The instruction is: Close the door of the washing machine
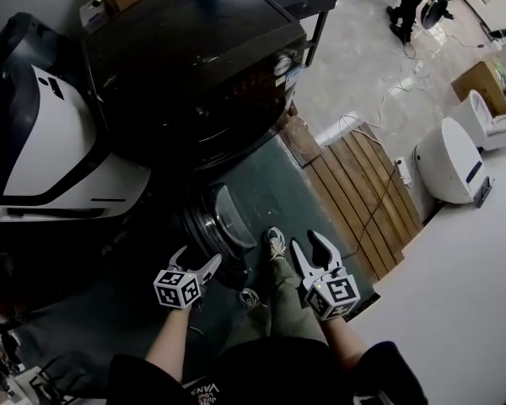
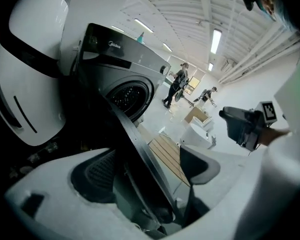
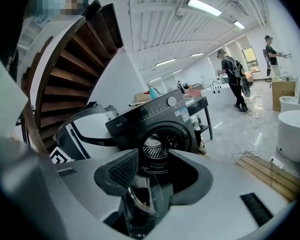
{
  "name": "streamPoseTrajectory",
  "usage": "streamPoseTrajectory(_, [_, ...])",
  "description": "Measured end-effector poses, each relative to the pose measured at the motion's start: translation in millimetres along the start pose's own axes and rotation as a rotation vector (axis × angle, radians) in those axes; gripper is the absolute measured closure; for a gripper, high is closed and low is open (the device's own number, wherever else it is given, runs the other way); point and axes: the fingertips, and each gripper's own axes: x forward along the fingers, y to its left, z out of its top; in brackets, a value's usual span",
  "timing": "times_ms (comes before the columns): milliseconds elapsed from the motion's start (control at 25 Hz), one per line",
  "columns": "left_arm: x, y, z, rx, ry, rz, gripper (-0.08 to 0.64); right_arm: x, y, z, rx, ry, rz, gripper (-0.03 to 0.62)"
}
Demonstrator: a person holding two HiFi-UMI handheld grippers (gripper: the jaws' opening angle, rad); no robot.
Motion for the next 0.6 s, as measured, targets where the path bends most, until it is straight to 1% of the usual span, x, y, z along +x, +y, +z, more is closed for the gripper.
streamPoseTrajectory(120, [19,-22,10,-0.010,0.005,-0.051,0.170,-10,-16,-1,0.015,-0.004,-0.043,0.426])
streamPoseTrajectory(280, [46,-45,27,-0.011,0.015,-0.104,0.181,-16,-30,2,0.035,-0.009,-0.077,0.426])
streamPoseTrajectory(440, [74,-65,48,-0.017,0.001,-0.136,0.196,-14,-45,7,0.048,-0.006,-0.108,0.426])
streamPoseTrajectory(600, [100,-78,77,-0.039,-0.030,-0.157,0.199,-2,-59,19,0.046,-0.019,-0.111,0.426])
